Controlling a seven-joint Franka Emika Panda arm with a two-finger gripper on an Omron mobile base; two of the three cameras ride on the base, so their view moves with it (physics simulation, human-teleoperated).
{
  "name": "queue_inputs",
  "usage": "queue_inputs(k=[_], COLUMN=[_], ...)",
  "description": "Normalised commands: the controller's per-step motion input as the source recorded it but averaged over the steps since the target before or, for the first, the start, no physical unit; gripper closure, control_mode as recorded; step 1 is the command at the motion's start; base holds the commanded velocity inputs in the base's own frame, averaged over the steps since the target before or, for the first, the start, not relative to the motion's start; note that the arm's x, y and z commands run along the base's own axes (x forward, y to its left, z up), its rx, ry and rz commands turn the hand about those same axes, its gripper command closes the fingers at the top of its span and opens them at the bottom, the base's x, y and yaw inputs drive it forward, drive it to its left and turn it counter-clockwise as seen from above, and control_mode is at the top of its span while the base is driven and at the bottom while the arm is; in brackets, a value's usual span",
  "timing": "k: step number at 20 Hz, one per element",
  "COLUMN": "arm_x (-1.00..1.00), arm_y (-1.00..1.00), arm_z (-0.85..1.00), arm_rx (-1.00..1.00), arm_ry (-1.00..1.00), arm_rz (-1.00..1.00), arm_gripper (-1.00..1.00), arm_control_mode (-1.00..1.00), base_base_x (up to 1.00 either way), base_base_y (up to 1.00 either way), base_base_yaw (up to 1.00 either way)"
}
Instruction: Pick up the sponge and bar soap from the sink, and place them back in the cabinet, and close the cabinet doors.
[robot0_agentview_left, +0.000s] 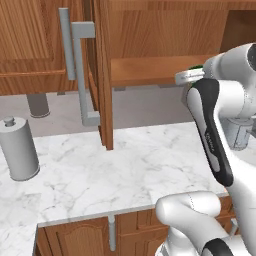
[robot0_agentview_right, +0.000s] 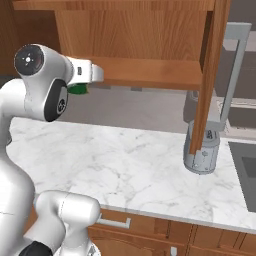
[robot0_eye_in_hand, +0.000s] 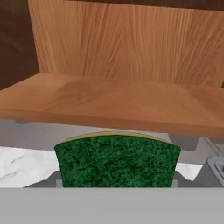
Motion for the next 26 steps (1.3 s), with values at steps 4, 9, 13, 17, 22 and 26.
queue_inputs(k=[4, 9, 13, 17, 22, 26], arm_x=[0.46, 0.55, 0.56, 0.59, 0.49, 0.38], arm_y=[0.00, 0.00, 0.00, 0.00, 0.03, 0.05], arm_z=[0.10, 0.03, 0.00, 0.00, 0.00, 0.00], arm_rx=[0.00, 0.00, 0.00, 0.00, 0.00, 0.00], arm_ry=[0.00, 0.00, 0.00, 0.00, 0.00, 0.00], arm_rz=[0.00, 0.00, 0.00, 0.00, 0.00, 0.00], arm_gripper=[1.00, 1.00, 1.00, 1.00, 1.00, 1.00], arm_control_mode=[-1.00, -1.00, -1.00, -1.00, -1.00, -1.00], base_base_x=[0.00, 0.00, 0.00, 0.00, 0.00, 0.00], base_base_y=[0.00, 0.00, 0.00, 0.00, 0.00, 0.00], base_base_yaw=[0.00, 0.00, 0.00, 0.00, 0.00, 0.00])
